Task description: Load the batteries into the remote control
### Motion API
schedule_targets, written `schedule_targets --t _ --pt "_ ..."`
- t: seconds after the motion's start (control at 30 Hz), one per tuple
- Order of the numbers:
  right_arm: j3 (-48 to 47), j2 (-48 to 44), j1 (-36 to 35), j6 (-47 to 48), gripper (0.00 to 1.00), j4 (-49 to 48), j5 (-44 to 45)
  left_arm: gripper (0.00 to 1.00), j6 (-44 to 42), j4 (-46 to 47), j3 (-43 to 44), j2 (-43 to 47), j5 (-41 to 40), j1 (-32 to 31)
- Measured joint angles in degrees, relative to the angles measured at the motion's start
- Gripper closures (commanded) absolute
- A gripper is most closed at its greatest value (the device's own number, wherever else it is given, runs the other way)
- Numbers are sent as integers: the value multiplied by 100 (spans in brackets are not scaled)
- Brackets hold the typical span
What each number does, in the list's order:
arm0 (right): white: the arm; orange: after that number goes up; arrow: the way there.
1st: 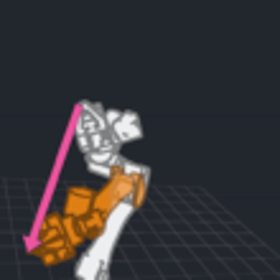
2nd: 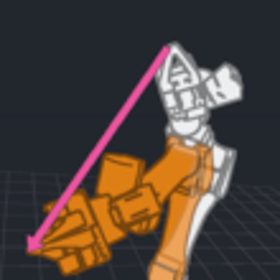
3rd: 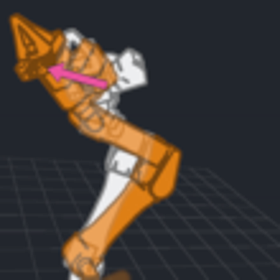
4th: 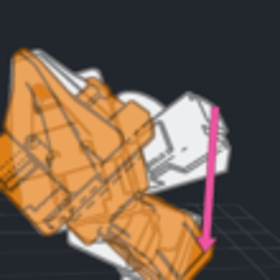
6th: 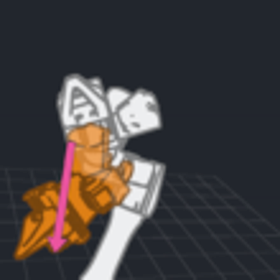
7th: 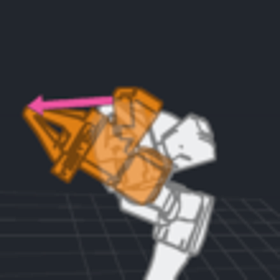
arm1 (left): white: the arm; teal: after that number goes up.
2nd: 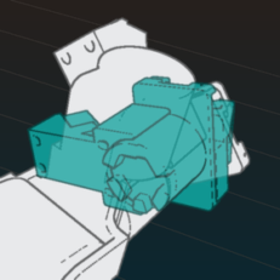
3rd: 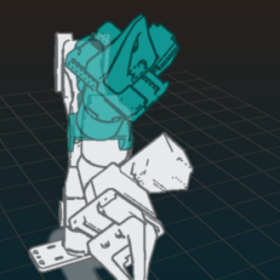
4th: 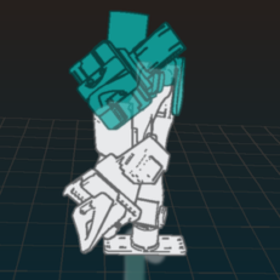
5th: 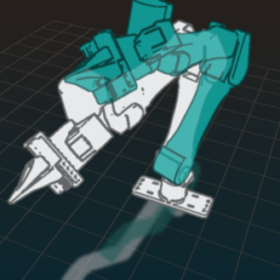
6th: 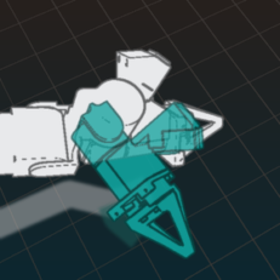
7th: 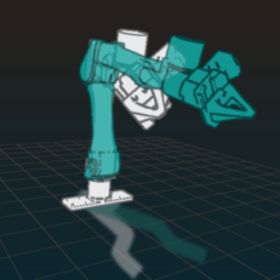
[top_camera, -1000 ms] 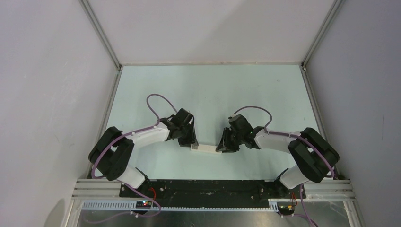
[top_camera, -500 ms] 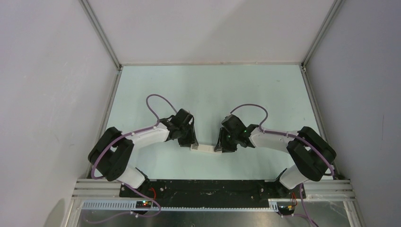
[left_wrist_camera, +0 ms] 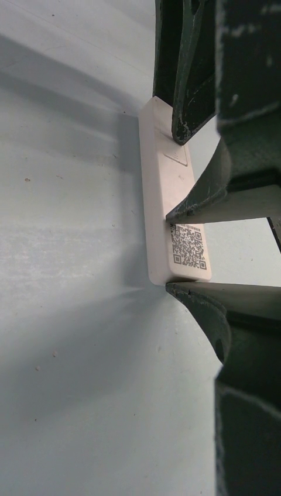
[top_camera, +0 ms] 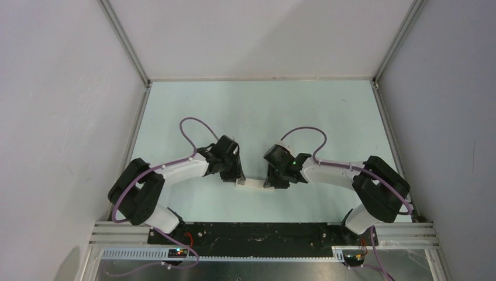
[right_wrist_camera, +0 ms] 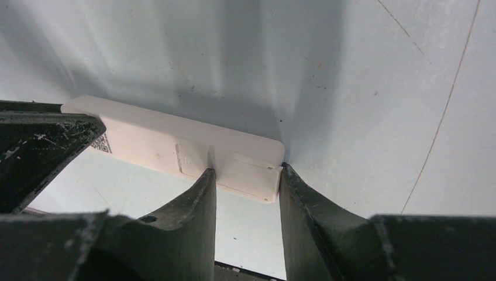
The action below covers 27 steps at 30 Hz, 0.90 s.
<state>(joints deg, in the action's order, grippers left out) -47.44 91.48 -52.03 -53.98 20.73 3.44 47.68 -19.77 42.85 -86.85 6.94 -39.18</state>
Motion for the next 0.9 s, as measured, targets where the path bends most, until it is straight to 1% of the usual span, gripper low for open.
schedule_targets --t 0.2,0.4,0.7,0.8,0.9 --pt "-457 282 -125 -315 67 575 269 64 11 39 -22 17 24 0" --pt "-846 546 -160 -413 63 1058 339 64 9 46 -22 35 46 0" --pt "-960 632 -160 -398 57 1163 317 65 7 59 -11 33 76 0" --pt "-1003 671 -162 -361 51 1182 306 65 7 66 -9 26 85 0" --pt "-1054 719 -177 -319 47 1174 295 65 9 70 -9 26 87 0"
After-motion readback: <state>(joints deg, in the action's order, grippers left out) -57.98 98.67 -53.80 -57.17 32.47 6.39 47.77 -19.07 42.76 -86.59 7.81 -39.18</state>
